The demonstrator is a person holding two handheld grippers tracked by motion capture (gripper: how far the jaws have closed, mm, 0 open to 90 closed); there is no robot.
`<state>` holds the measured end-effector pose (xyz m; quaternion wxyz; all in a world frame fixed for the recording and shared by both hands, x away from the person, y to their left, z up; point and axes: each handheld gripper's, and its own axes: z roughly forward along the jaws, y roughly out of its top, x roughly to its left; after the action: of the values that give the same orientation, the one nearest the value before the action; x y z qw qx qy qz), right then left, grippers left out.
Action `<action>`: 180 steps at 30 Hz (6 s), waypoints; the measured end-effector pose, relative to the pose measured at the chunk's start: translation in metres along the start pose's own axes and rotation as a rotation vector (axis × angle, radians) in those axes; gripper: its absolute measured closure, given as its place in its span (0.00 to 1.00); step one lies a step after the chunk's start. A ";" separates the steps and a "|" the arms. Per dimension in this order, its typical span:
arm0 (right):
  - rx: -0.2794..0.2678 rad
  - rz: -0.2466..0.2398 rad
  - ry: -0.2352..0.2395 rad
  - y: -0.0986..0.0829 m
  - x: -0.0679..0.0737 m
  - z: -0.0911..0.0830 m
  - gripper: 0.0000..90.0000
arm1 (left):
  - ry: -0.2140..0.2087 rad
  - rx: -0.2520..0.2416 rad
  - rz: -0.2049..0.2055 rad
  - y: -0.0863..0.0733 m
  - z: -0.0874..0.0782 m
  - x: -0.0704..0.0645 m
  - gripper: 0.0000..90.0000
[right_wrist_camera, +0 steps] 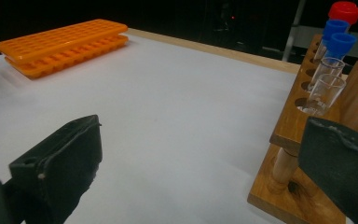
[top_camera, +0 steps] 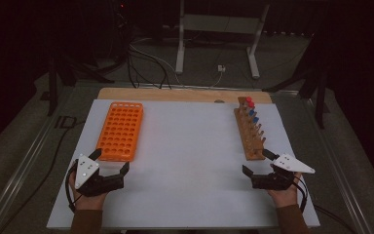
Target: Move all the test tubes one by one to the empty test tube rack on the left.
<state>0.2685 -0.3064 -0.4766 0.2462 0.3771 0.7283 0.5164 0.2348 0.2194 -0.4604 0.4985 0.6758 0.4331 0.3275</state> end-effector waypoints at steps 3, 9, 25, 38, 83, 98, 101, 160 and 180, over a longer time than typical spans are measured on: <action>-0.007 0.001 -0.003 0.000 0.000 -0.001 0.00 | 0.003 -0.021 -0.001 0.000 -0.002 0.002 0.00; 0.007 -0.016 -0.011 0.001 0.001 0.001 0.00 | -0.007 -0.036 -0.011 -0.003 -0.003 0.003 0.00; -0.009 -0.037 -0.041 0.033 -0.006 0.004 0.00 | 0.068 -0.014 -0.050 -0.006 -0.001 0.006 0.00; 0.053 0.063 -0.072 0.063 -0.046 0.018 0.09 | 0.083 -0.018 -0.063 -0.007 -0.001 0.007 0.00; 0.210 0.066 -0.166 0.047 -0.064 0.045 0.85 | 0.062 0.021 -0.036 -0.008 0.005 0.001 0.01; 0.189 0.059 -0.140 0.073 -0.065 0.035 0.85 | 0.043 0.081 -0.082 0.000 0.012 0.002 0.01; 0.187 0.045 -0.138 0.080 -0.065 0.031 0.85 | 0.035 0.080 -0.072 0.005 0.013 0.001 0.01; 0.180 -0.062 0.196 0.129 0.041 0.087 0.85 | -0.293 0.086 0.102 0.075 0.136 -0.121 0.08; 0.191 -0.044 0.257 0.126 0.060 0.101 0.85 | -0.369 0.082 0.149 0.070 0.151 -0.154 0.75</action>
<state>0.3453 -0.1782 -0.3916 0.1255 0.3137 0.8076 0.4833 0.3215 0.0111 -0.4387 0.5157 0.7743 0.2963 0.2163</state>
